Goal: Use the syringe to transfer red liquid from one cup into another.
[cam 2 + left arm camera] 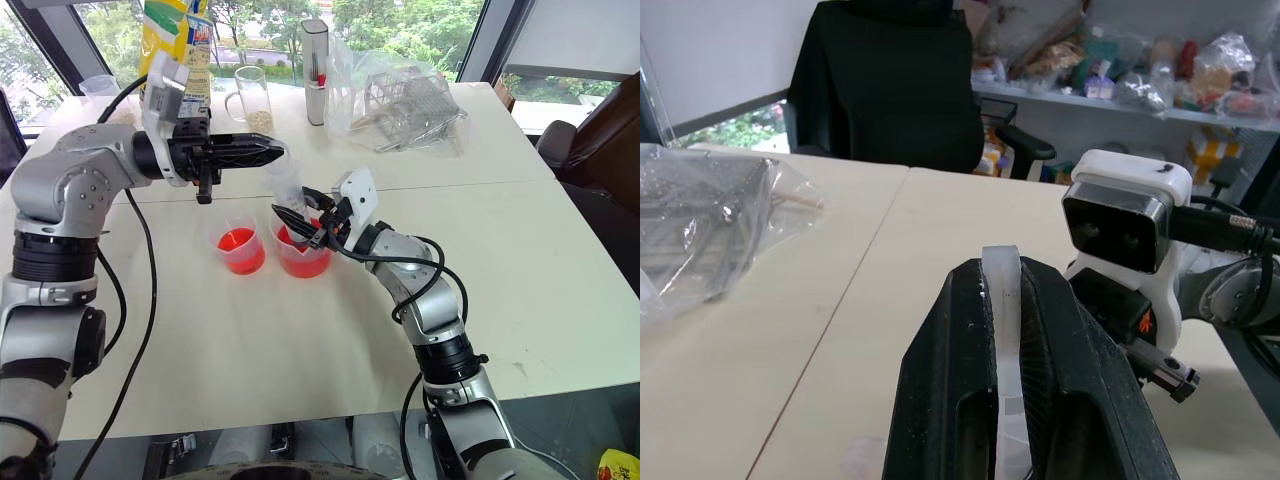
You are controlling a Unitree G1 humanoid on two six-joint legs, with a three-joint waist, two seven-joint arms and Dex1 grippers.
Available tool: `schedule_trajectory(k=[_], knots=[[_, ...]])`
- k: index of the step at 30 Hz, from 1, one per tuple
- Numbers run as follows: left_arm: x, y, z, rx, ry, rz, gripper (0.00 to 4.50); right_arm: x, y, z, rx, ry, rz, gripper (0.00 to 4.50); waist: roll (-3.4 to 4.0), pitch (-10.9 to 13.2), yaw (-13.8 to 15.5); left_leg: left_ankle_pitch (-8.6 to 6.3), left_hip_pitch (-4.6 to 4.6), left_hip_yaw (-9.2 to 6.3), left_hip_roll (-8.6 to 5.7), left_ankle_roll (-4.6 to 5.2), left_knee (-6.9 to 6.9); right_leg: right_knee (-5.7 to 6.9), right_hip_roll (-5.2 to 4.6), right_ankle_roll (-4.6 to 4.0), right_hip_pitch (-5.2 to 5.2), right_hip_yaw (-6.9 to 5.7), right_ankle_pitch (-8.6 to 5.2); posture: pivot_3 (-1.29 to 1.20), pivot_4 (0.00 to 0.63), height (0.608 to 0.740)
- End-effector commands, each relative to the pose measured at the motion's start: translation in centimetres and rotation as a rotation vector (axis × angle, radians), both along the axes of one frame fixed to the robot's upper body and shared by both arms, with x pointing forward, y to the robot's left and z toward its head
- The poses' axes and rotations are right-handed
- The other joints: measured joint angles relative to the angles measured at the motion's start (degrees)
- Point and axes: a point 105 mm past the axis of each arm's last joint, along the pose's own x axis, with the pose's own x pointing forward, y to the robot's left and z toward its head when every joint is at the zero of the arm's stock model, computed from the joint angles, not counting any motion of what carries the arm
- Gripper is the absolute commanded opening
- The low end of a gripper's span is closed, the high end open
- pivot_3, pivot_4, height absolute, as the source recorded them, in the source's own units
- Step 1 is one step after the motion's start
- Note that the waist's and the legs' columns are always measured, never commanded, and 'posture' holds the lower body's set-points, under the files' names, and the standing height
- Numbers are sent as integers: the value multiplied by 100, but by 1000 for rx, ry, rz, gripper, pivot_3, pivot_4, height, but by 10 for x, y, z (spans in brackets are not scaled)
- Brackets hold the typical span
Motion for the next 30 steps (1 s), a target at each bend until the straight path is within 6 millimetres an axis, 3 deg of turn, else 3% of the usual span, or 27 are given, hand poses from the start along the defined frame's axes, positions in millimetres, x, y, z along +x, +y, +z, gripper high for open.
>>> schedule_trajectory(k=[1,14,30], knots=[[-4,7,45,-78,-159,34,54,-6,9,-18,-46,53,56,1429,0,0,-1,0,0,0,0,0,0,0,0,0,0,0,0,0,150,740],[-2,8,54,-104,-179,49,54,-9,8,-29,-82,76,62,1429,0,0,0,0,0,0,0,0,0,1,0,0,0,0,0,0,150,740],[-1,6,53,-109,-179,50,54,-8,9,-24,-75,58,60,1429,0,0,-3,0,1,0,0,-1,1,3,0,0,0,0,0,0,150,740]])
